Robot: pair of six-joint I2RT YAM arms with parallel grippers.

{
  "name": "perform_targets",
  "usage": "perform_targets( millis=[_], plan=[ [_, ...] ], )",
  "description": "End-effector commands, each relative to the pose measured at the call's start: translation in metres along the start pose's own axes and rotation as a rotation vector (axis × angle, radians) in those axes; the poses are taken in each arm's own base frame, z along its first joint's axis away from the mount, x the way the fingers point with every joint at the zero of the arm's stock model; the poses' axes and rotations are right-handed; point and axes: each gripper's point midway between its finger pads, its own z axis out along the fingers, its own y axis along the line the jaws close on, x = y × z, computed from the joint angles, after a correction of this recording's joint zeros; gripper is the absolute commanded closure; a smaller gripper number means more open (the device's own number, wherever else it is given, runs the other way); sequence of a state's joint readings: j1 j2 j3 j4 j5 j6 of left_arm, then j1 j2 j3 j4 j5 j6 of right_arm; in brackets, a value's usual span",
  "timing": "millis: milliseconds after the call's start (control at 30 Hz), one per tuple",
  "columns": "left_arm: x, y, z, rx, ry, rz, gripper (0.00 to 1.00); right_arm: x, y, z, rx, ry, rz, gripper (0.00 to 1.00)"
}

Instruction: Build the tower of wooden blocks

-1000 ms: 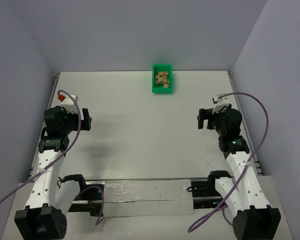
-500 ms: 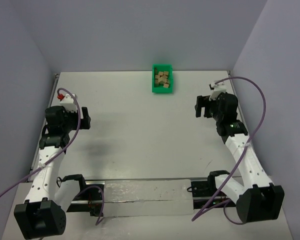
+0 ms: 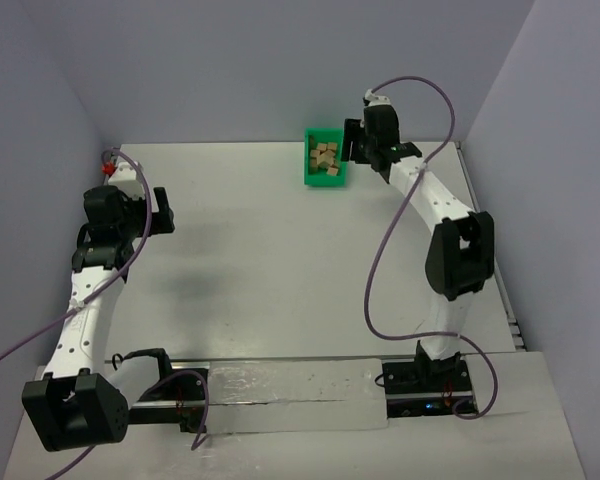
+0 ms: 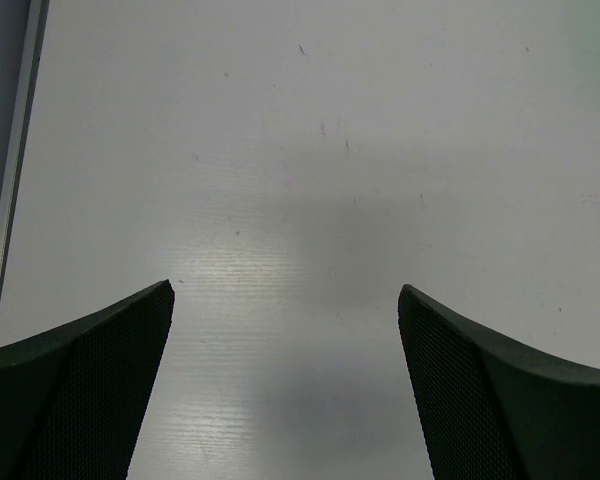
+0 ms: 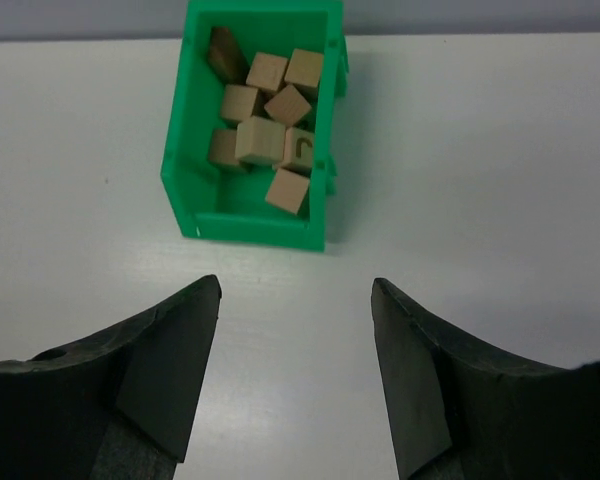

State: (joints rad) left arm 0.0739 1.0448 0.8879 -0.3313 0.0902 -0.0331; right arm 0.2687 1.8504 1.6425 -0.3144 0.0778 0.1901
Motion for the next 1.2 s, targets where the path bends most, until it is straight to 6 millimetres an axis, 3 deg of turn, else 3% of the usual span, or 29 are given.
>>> perform_targets(
  millis=[0,100,133,233,333,533,900,1167],
  plan=[
    [-0.014,-0.003,-0.010,0.010,-0.046,-0.020,0.01,-0.009,0.002,0.039,0.058,0.036,0.074,0.33],
    [-0.012,-0.003,-0.011,0.008,-0.042,-0.028,0.01,0.008,0.000,0.073,0.081,0.086,0.078,0.35],
    [-0.012,-0.003,-0.011,0.008,-0.041,-0.029,0.01,-0.001,0.001,0.073,0.078,0.070,0.082,0.35],
    [-0.010,-0.002,-0.009,0.004,-0.037,-0.032,0.01,0.011,0.001,0.102,0.089,0.091,0.076,0.36],
    [-0.009,-0.002,-0.007,0.005,-0.031,-0.039,0.01,0.007,-0.003,0.113,0.102,0.068,0.072,0.38],
    [-0.008,-0.006,-0.004,0.028,-0.026,-0.048,0.01,0.022,-0.011,0.142,0.102,0.083,0.073,0.40],
    [-0.010,-0.007,-0.006,0.028,-0.024,-0.055,0.01,0.019,-0.021,0.168,0.102,0.029,0.101,0.53],
    [-0.006,-0.004,-0.001,0.016,-0.013,-0.051,0.01,0.014,-0.018,0.170,0.079,0.012,0.082,0.84]
  ],
)
